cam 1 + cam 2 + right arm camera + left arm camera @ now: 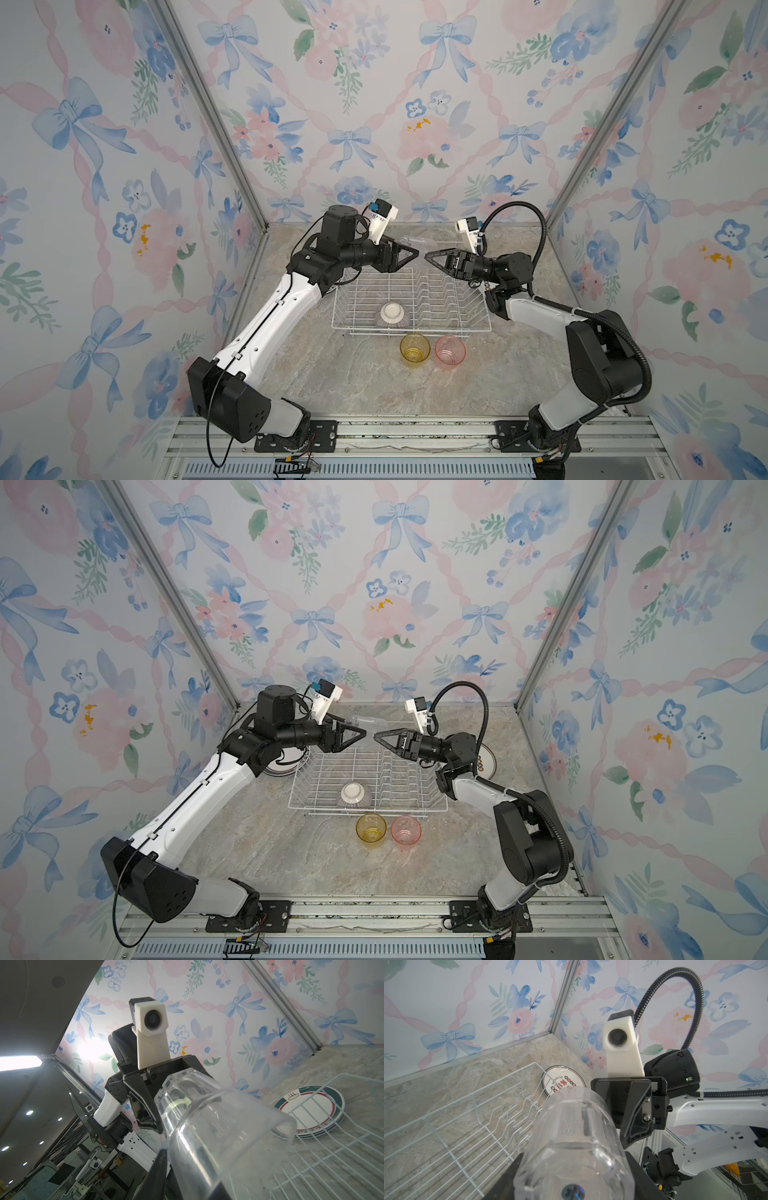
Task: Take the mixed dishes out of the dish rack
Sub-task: 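Grasp the clear glass with the right gripper and open the left gripper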
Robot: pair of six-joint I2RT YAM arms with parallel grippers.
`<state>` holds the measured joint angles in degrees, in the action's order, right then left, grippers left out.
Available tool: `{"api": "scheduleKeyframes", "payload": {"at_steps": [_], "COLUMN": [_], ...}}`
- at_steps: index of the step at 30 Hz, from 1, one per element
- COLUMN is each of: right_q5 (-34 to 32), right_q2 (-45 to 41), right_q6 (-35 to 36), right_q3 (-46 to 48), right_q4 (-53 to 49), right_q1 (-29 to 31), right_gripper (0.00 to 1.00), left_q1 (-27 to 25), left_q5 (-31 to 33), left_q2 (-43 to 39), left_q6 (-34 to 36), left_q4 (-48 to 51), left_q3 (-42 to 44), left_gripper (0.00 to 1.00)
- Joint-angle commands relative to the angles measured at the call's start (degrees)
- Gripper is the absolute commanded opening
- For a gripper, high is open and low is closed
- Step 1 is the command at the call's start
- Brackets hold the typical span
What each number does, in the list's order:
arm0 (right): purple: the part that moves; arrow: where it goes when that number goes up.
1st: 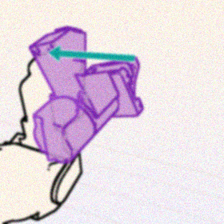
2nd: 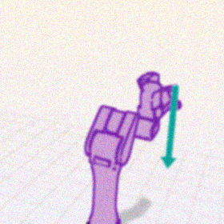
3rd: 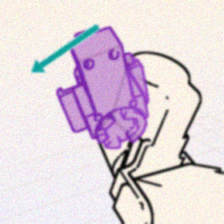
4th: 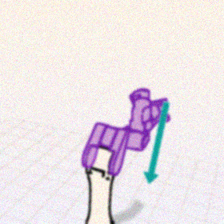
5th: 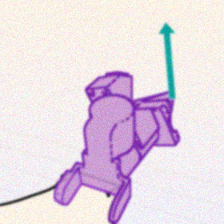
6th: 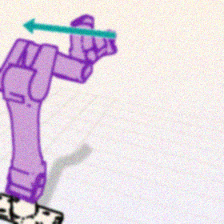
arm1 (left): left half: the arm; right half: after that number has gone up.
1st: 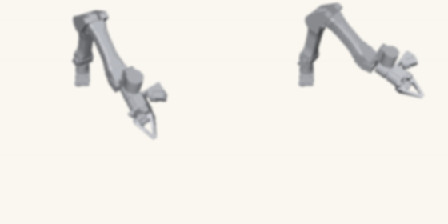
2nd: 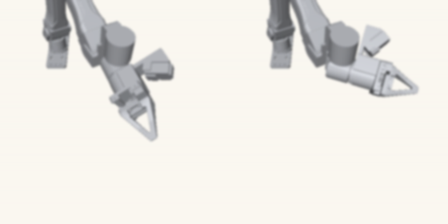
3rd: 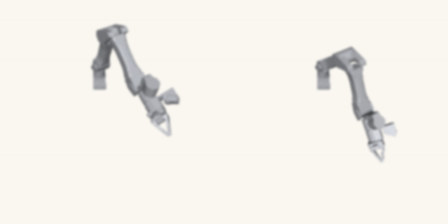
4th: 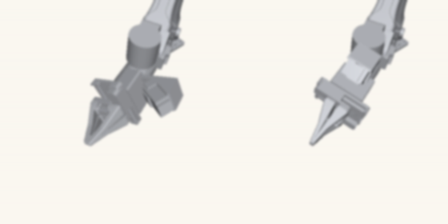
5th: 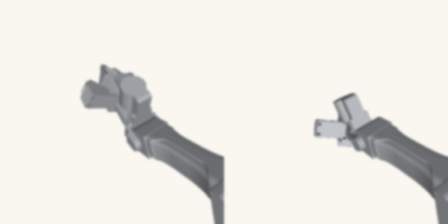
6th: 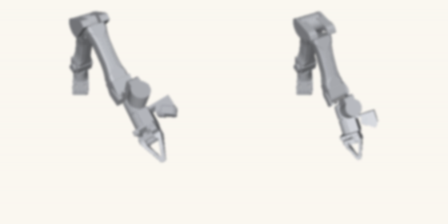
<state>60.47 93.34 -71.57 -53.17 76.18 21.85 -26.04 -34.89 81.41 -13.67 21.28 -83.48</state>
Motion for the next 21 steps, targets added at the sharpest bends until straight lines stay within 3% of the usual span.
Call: {"api": "scheduleKeyframes", "payload": {"at_steps": [1,6,10,13,15,16,19,21], "right_q5": [0.6,0.7,1.2,1.7,1.5,1.6,1.9,1.8], "right_q2": [-0.5,-1.1,-2.2,-3.1,-3.7,-3.9,-4.9,-6.4], "right_q6": [1.1,1.3,1.7,1.6,1.5,1.5,3.4,8.7], "right_q3": [-3.3,-3.5,-3.9,-4.2,-4.1,-4.1,-4.0,-4.0], "right_q4": [4.4,4.4,4.4,4.4,4.3,4.2,0.4,-7.6], "right_q1": [1.2,1.4,1.7,1.8,1.5,1.2,0.6,0.5], "right_gripper": [0.2,0.0,0.0,0.0,0.0,0.0,0.0,0.0], "left_q1": [-0.3,-0.1,0.1,0.2,0.2,0.2,0.5,0.9], "left_q5": [-0.6,-1.2,-1.8,-1.5,-0.3,0.3,2.6,4.5], "left_q2": [1.3,2.1,3.5,4.6,4.8,4.7,3.7,2.6], "left_q6": [-0.3,-0.2,-0.2,-0.1,0.1,0.3,0.6,0.7], "left_q4": [-2.3,-2.6,-2.6,-2.6,-2.7,-2.6,-2.6,-2.6], "left_q3": [-0.2,-0.2,0.0,-0.1,-0.2,-0.2,-0.3,-0.4], "left_gripper": [0.32,0.32,0.35,0.58,0.87,0.98,0.98,0.98]}}
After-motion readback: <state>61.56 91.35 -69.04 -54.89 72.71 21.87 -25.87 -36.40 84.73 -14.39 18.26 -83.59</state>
